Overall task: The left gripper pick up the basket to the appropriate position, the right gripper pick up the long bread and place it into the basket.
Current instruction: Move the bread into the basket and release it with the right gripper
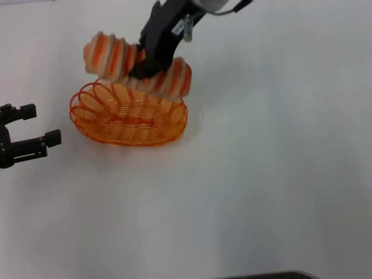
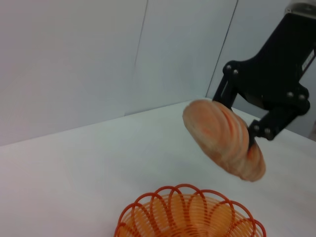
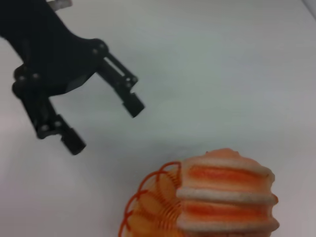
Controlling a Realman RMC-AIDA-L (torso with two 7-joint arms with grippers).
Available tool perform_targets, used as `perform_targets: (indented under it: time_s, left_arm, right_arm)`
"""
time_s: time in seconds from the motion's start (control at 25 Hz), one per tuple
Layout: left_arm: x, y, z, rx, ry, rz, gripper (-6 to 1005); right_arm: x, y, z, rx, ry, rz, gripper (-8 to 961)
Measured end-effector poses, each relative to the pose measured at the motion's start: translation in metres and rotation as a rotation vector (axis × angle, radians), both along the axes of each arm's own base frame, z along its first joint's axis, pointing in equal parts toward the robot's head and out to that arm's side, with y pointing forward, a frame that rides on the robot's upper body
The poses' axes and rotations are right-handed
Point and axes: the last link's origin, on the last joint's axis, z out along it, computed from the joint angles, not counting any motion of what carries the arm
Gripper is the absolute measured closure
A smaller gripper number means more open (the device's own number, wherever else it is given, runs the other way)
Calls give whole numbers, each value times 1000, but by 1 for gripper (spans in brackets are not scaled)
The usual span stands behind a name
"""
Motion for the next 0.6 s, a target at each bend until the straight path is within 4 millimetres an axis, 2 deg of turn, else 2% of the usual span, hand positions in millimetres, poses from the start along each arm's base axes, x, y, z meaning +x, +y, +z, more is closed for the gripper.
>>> perform_targets:
  time_s: [0.32, 0.6]
  left_arm:
    - [1, 3, 1, 12, 2, -1, 126]
    - [2, 5, 1, 15, 2, -6, 126]
  right_arm:
    - [15, 0, -16, -12, -43, -25, 596]
    - [14, -1, -22, -5, -10, -4, 656]
